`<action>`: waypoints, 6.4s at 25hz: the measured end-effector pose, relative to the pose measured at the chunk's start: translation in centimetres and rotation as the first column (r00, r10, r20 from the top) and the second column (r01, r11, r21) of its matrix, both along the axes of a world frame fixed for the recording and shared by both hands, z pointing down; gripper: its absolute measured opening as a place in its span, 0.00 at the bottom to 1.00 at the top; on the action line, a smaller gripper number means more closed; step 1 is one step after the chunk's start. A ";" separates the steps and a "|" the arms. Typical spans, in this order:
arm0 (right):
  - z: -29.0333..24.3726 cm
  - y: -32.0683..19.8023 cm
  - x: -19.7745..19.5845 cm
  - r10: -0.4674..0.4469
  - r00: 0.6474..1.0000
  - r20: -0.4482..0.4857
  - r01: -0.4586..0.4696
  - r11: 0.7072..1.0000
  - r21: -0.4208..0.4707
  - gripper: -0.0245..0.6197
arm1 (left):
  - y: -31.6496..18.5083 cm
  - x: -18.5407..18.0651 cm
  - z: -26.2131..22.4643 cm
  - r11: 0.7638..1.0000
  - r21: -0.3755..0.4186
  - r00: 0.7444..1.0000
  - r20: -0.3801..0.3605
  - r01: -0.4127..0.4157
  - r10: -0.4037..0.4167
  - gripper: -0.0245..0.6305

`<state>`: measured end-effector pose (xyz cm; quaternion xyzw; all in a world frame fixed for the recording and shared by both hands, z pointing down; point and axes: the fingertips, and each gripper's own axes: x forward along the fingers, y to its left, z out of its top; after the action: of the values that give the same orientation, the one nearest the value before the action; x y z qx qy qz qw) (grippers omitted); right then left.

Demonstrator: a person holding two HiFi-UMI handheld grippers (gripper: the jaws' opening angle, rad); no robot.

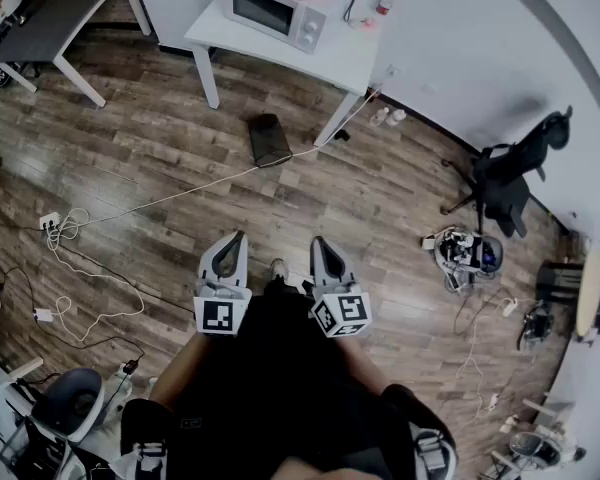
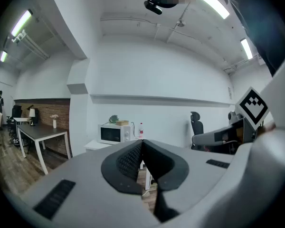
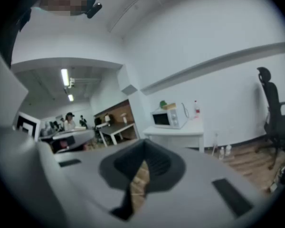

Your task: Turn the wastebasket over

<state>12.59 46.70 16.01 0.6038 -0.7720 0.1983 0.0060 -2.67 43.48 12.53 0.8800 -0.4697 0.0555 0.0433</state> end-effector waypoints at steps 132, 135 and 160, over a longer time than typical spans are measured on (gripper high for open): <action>89.6 -43.6 13.2 -0.657 0.693 -0.297 0.245 0.602 -0.760 0.28 | -37.6 4.4 90.0 0.801 -0.553 0.908 0.418 0.231 0.026 0.33; 91.0 -43.4 13.4 -0.661 0.692 -0.291 0.248 0.596 -0.764 0.28 | -37.3 4.8 92.1 0.800 -0.560 0.900 0.431 0.215 0.060 0.33; 93.9 -44.8 11.4 -0.647 0.707 -0.286 0.273 0.623 -0.733 0.15 | -39.7 5.6 96.7 0.811 -0.558 0.874 0.468 0.175 0.134 0.17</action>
<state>23.95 1.89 109.90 0.3633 -0.7551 0.2673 0.4758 2.95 3.78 109.20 0.7753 -0.4348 0.4156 0.1929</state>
